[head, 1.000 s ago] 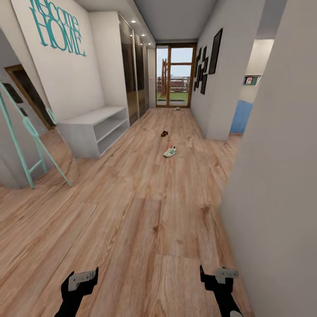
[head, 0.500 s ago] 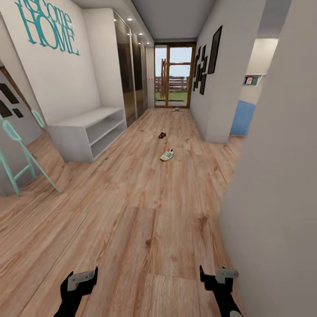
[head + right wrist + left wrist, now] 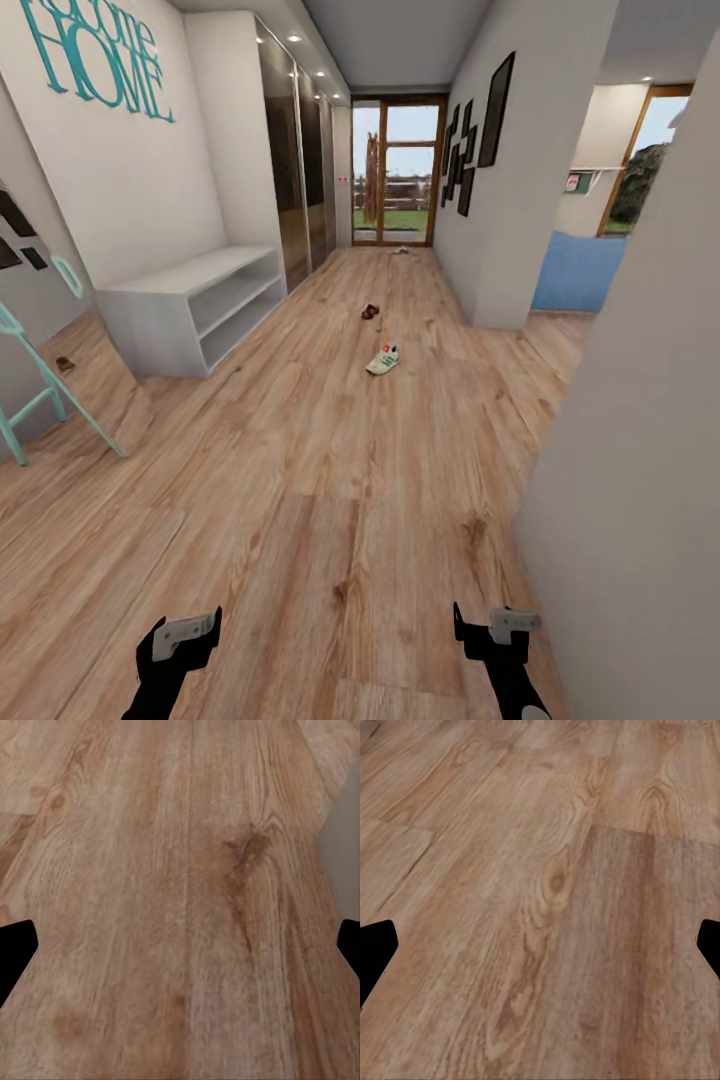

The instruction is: Pick up the two gym shoes and the two sandals from the corridor floor and place them onto the hallstand (shoe rack) in the corridor, making sure they are on the rack and not on the floor. Arrange them so the two gym shoes are next to each other and the two sandals are next to each other.

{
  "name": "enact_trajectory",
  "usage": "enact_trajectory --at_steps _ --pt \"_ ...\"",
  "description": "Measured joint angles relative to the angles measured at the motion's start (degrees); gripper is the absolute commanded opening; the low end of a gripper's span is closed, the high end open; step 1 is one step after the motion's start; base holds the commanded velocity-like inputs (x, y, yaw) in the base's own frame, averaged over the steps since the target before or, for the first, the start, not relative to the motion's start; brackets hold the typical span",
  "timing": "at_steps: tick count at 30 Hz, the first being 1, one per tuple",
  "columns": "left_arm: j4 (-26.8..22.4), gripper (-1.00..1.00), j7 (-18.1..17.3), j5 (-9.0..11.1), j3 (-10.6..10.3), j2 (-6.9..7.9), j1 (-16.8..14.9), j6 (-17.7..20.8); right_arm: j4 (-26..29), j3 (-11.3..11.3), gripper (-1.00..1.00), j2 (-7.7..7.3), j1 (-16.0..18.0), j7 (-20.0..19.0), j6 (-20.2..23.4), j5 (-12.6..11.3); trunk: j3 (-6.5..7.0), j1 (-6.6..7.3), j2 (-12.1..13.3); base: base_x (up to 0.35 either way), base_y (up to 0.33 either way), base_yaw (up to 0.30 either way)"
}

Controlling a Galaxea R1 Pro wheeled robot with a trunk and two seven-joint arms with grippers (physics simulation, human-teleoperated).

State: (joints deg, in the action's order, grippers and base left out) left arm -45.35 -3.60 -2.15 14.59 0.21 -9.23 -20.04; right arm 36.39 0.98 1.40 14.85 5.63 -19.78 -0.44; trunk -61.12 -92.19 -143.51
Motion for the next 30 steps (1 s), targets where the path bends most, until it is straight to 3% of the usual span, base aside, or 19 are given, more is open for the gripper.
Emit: enact_trajectory --at_steps 30 --pt "0.0 1.00 0.0 0.0 0.0 0.05 0.0 0.0 0.0 0.0 1.00 0.00 0.0 0.0 0.1 0.0 0.00 0.00 0.0 0.322 0.153 0.000"
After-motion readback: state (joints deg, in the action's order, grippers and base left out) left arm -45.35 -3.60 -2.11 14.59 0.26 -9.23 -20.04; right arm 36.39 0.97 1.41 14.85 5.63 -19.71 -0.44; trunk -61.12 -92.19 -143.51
